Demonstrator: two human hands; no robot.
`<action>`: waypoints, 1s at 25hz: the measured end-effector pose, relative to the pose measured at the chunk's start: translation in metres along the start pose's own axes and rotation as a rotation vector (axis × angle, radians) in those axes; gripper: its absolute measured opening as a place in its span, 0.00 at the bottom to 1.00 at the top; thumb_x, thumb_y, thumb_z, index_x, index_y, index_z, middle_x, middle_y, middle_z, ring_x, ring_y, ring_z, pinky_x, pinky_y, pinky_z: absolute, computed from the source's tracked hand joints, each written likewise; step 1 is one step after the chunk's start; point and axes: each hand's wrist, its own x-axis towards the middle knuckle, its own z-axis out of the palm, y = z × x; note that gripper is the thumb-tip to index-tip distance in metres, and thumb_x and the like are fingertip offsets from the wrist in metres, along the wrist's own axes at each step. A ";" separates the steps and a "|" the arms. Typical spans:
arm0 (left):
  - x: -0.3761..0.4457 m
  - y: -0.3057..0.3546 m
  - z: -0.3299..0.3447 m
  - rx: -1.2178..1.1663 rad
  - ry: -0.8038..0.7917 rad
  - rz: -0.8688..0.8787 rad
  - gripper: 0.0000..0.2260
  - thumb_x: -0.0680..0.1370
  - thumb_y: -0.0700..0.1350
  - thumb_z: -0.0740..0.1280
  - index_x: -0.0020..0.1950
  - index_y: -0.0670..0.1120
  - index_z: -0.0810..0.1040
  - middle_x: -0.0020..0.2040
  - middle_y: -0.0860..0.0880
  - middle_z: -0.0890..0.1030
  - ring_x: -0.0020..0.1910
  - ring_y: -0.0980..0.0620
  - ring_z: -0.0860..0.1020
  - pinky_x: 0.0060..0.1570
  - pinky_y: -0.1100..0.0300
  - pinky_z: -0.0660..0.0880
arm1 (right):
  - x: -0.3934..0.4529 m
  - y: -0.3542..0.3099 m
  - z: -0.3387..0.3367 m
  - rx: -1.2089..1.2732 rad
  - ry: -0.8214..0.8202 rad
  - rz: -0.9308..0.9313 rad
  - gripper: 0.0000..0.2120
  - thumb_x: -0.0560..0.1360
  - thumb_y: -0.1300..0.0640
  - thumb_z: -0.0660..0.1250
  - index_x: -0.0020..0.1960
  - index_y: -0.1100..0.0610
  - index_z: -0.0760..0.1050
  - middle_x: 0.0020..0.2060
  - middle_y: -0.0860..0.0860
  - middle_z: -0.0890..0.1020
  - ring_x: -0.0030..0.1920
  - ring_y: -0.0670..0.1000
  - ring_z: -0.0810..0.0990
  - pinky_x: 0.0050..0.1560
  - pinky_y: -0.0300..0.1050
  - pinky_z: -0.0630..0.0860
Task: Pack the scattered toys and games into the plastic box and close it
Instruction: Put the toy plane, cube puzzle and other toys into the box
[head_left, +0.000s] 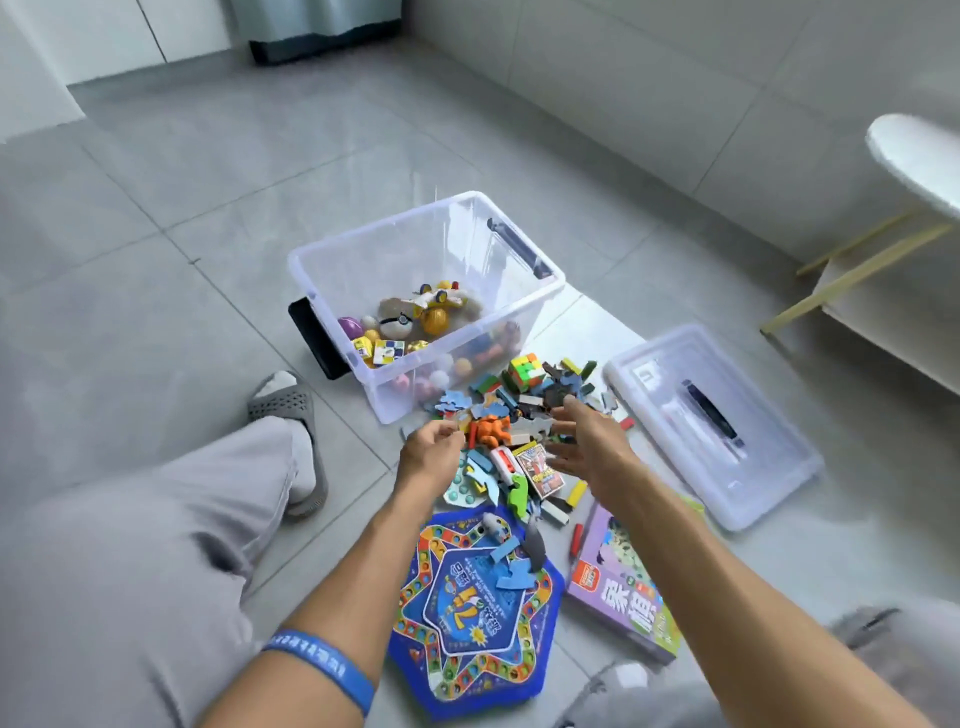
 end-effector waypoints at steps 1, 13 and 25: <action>-0.004 -0.006 0.004 0.105 -0.039 -0.006 0.11 0.76 0.47 0.64 0.56 0.48 0.80 0.53 0.46 0.82 0.48 0.47 0.79 0.51 0.52 0.77 | -0.003 0.029 -0.008 -0.048 0.045 0.014 0.13 0.81 0.51 0.59 0.52 0.59 0.76 0.49 0.55 0.78 0.47 0.56 0.78 0.48 0.52 0.78; 0.017 -0.107 0.105 1.297 -0.336 0.270 0.18 0.75 0.47 0.67 0.64 0.49 0.70 0.62 0.45 0.74 0.60 0.43 0.73 0.54 0.48 0.72 | 0.053 0.216 -0.006 -1.074 -0.079 -0.208 0.34 0.72 0.55 0.67 0.75 0.46 0.59 0.73 0.54 0.61 0.62 0.59 0.74 0.52 0.53 0.78; 0.053 -0.148 0.104 1.193 -0.353 0.291 0.10 0.79 0.46 0.61 0.59 0.46 0.68 0.53 0.43 0.77 0.51 0.42 0.78 0.46 0.50 0.74 | 0.097 0.255 -0.004 -1.180 -0.024 -0.475 0.18 0.69 0.52 0.75 0.53 0.53 0.71 0.49 0.51 0.73 0.44 0.55 0.74 0.35 0.49 0.75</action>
